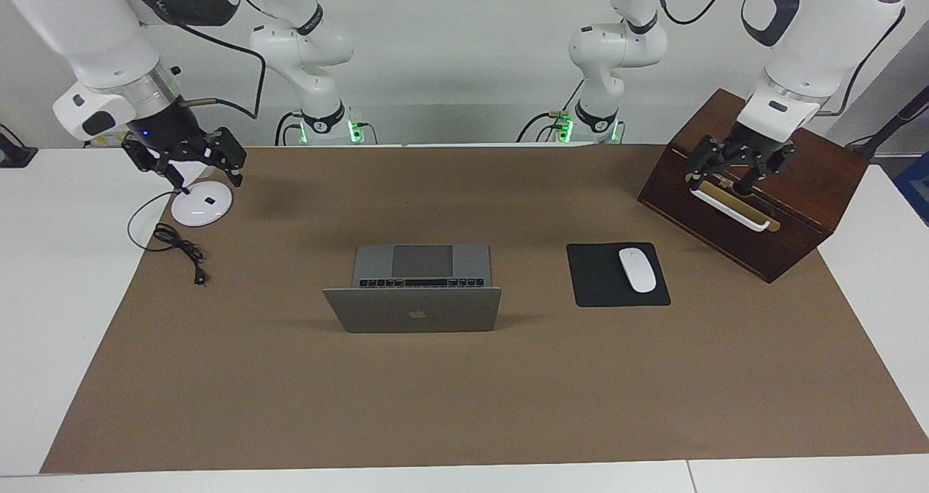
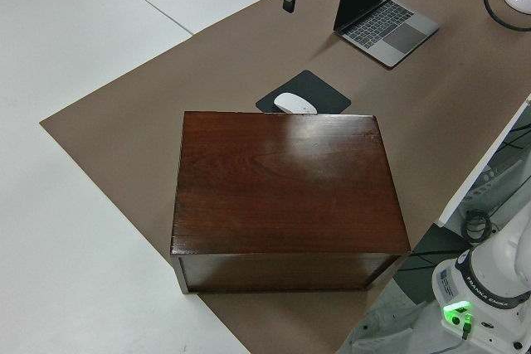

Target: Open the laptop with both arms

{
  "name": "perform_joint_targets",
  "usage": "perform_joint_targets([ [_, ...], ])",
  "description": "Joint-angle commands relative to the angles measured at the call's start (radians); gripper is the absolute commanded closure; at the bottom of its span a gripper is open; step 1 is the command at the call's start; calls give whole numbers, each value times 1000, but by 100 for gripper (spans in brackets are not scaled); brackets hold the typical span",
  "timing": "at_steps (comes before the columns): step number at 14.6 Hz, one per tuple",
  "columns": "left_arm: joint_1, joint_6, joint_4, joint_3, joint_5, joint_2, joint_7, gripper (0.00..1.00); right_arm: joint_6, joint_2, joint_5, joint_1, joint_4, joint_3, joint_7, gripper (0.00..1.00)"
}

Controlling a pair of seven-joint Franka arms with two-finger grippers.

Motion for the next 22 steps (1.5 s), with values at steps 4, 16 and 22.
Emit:
perform_joint_targets([
  [4,4,24,-42,-5,19,-33,-15,0,20,-30,-9,2,-43,2,18,0],
  [16,7,22,-40,-5,21,-33,-15,0,-5,-30,-22,-7,-41,-1,11,0],
  [22,8,25,-40,-5,21,-33,-13,0,3,-30,-21,-7,-41,-1,11,0],
])
